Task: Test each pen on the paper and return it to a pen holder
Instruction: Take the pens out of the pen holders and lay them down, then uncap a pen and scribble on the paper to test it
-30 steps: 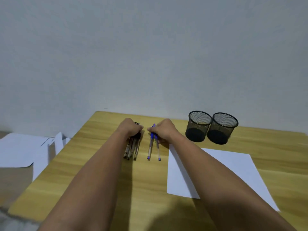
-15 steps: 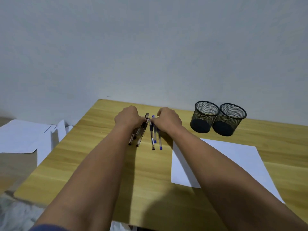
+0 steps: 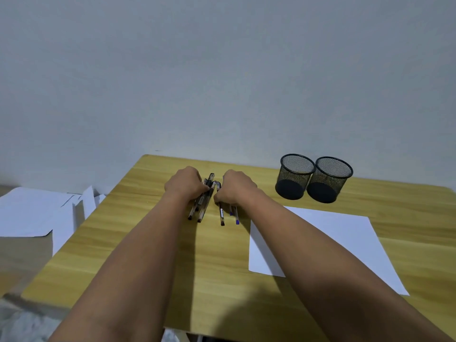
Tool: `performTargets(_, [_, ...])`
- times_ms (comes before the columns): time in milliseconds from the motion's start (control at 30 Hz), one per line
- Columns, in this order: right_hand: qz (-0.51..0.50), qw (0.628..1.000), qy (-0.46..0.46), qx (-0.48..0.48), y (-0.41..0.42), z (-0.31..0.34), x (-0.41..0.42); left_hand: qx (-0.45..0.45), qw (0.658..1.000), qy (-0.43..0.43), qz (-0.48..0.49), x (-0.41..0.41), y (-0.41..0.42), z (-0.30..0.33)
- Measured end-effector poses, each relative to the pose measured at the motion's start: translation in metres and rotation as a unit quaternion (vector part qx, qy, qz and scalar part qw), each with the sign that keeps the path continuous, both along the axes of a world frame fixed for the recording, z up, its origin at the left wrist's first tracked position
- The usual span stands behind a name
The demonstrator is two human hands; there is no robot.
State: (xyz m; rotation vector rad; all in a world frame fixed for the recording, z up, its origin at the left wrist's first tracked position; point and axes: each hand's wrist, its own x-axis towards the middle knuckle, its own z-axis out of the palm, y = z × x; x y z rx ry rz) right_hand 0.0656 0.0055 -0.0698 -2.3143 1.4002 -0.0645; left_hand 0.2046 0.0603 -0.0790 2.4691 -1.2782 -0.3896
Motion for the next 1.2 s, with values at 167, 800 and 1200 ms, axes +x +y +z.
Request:
performTargets(167, [-0.026, 0.999, -0.024, 0.026, 0.004, 0.003, 0.003, -0.018, 1.0, 0.0, -0.001, 0.002, 0.005, 0.0])
performTargets(800, [-0.156, 0.796, -0.485, 0.326, -0.007, 0.077, -0.169, -0.194, 0.945, 0.089, -0.248, -0.107, 0.013, 0.049])
performTargets(1200, [-0.291, 0.787, -0.524, 0.148, -0.002, 0.057, -0.162, -0.119, 0.935, 0.162, -0.292, -0.182, 0.021, 0.062])
